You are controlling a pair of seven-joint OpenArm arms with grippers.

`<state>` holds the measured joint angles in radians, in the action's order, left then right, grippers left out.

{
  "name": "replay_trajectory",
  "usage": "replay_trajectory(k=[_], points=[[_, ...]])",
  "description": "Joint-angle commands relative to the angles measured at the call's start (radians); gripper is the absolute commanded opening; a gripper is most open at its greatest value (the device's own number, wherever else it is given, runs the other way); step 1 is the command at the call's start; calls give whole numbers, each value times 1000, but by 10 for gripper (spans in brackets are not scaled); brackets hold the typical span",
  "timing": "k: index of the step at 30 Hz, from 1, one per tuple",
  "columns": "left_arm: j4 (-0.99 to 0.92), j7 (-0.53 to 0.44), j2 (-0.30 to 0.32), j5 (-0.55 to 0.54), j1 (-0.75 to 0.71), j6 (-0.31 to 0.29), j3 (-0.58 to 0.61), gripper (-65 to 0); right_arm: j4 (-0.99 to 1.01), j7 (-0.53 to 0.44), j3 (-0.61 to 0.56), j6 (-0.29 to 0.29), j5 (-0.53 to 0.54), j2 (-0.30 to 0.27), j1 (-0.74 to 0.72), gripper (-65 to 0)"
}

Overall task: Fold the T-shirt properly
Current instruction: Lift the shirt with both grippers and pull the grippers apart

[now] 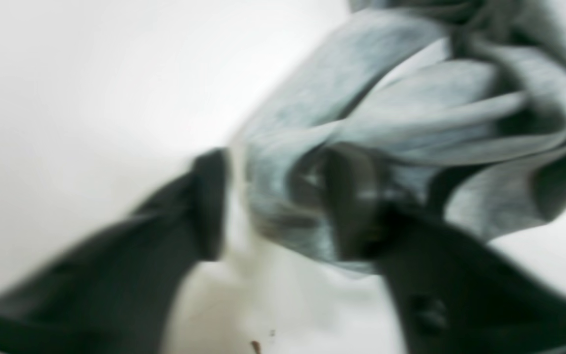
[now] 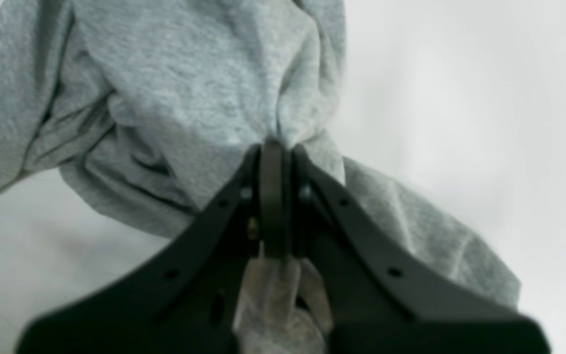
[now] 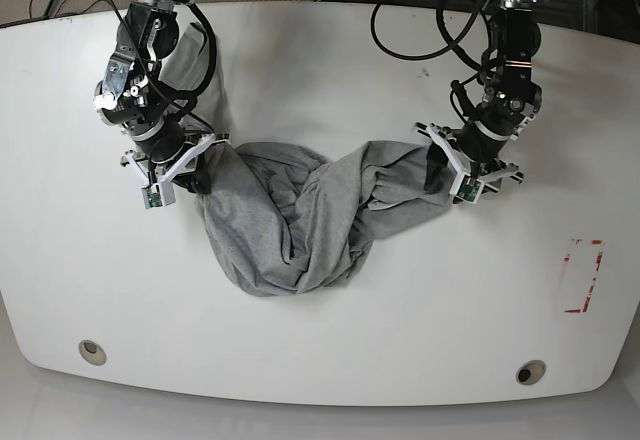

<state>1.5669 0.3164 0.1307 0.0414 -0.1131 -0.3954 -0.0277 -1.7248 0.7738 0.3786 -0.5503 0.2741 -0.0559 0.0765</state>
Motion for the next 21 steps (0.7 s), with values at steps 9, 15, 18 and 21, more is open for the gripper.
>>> replay_trajectory(k=[9,15,18,21], points=[[18,34,8,-7,52,-198,0,-641,-21,-19,5,-3,21,-6,-11,-644],[39,37,18,-7,54,-215,-2,-641,-21,-21,3,-3,22,-7,-10,-644],[76,39,26,0,34,-222,0,-640,-30,-19,4,-3,22,-8,-11,-643],[116,39,35,8,8,-225,1,-640,-40,-19,6,-3,22,-9,-13,-642]])
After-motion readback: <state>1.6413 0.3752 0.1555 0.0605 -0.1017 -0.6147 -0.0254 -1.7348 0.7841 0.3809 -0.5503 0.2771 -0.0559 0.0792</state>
